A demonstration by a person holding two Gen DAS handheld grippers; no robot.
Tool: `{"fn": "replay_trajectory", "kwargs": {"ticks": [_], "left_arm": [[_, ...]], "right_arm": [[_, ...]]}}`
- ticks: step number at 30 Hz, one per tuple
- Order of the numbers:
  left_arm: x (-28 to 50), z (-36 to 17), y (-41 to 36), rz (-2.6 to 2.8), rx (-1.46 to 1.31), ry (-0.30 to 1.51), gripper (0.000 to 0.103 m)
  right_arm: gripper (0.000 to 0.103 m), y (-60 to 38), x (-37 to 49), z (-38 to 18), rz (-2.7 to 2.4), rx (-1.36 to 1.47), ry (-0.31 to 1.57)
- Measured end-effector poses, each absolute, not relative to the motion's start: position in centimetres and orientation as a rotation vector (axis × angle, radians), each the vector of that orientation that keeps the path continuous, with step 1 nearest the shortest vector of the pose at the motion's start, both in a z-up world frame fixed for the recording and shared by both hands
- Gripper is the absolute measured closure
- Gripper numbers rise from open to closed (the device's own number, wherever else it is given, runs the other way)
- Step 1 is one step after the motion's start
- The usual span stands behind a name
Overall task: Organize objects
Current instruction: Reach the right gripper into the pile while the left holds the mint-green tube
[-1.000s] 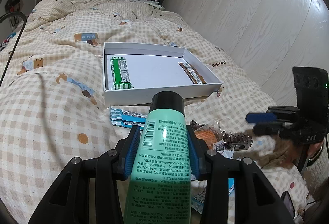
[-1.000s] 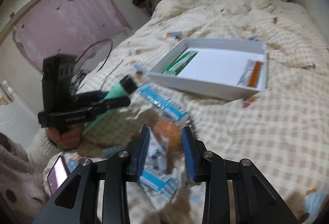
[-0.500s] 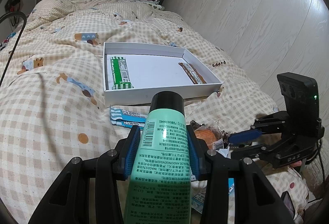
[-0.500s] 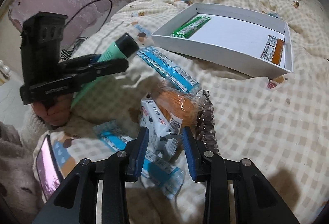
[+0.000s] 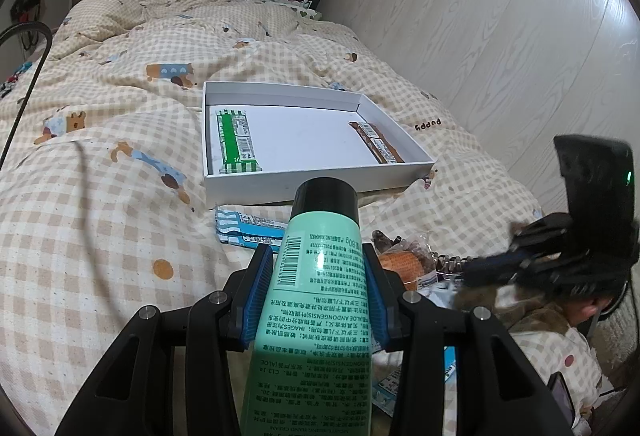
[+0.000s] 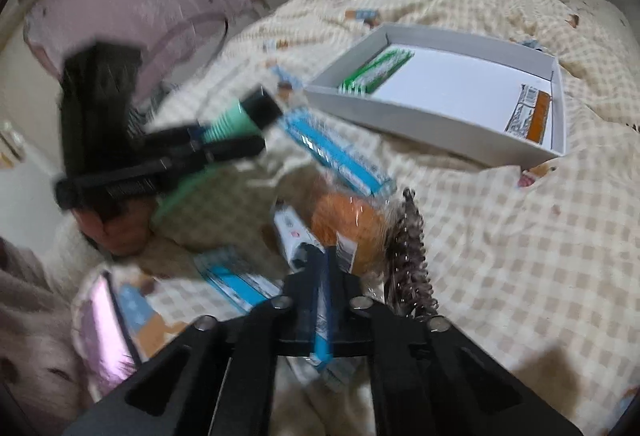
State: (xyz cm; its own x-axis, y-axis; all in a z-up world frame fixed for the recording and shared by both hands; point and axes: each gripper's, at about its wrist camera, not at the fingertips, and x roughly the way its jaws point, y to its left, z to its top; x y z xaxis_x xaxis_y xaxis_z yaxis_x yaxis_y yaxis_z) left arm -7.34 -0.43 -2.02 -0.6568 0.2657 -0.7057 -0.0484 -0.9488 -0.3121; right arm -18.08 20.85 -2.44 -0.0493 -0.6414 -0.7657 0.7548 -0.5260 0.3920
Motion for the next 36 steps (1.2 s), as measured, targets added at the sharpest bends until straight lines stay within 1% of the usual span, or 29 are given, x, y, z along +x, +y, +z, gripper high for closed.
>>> {"fn": "replay_trajectory", "kwargs": {"ticks": [6, 10, 19, 20, 21, 22, 23, 26, 28, 30, 32, 33, 35, 36], "left_arm": [[-7.4, -2.0, -0.4, 2.681, -1.206, -0.399, 0.056], [-7.4, -2.1, -0.4, 2.679, -1.208, -0.398, 0.056], [-7.4, -2.2, -0.5, 2.675, -1.217, -0.404, 0.056], [-7.4, -2.2, -0.5, 2.674, -1.218, -0.405, 0.056], [-7.4, -2.2, -0.4, 2.674, -1.219, -0.406, 0.056], [-7.4, -2.3, -0.4, 2.673, -1.219, -0.406, 0.056], [-7.4, -2.3, -0.4, 2.674, -1.219, -0.406, 0.056], [-7.4, -2.3, -0.5, 2.672, -1.221, -0.407, 0.056], [-7.5, -2.3, -0.4, 2.670, -1.225, -0.406, 0.056], [-7.5, -2.3, -0.4, 2.670, -1.226, -0.405, 0.056], [-7.5, -2.3, -0.4, 2.670, -1.225, -0.406, 0.056], [-7.5, -2.3, -0.4, 2.670, -1.225, -0.407, 0.056], [-7.5, -2.3, -0.4, 2.670, -1.226, -0.409, 0.056], [-7.5, -2.3, -0.3, 2.670, -1.227, -0.409, 0.056]], "right_arm": [[0.102, 23.0, -18.8, 0.4, -1.802, 1.141, 0.016], [0.102, 23.4, -18.5, 1.2, -1.817, 1.125, 0.057], [0.100, 21.8, -19.6, -2.7, -1.795, 1.270, 0.099], [0.097, 21.7, -19.6, -2.9, -1.793, 1.275, 0.109], [0.079, 21.5, -19.5, -3.1, -1.793, 1.275, 0.119], [0.050, 21.4, -19.4, -3.1, -1.789, 1.270, 0.117], [0.043, 21.4, -19.2, -3.0, -1.772, 1.255, 0.105], [0.043, 20.8, -18.4, -3.1, -1.704, 1.240, 0.119], [0.043, 20.0, -17.8, -3.6, -1.708, 1.244, 0.208], [0.044, 19.3, -17.5, -4.2, -1.698, 1.266, 0.257], [0.052, 18.8, -17.3, -5.0, -1.679, 1.286, 0.279], [0.060, 18.6, -17.2, -5.2, -1.672, 1.290, 0.292], [0.069, 18.4, -16.9, -5.2, -1.689, 1.284, 0.331], [0.079, 18.5, -16.9, -5.2, -1.695, 1.280, 0.333]]}}
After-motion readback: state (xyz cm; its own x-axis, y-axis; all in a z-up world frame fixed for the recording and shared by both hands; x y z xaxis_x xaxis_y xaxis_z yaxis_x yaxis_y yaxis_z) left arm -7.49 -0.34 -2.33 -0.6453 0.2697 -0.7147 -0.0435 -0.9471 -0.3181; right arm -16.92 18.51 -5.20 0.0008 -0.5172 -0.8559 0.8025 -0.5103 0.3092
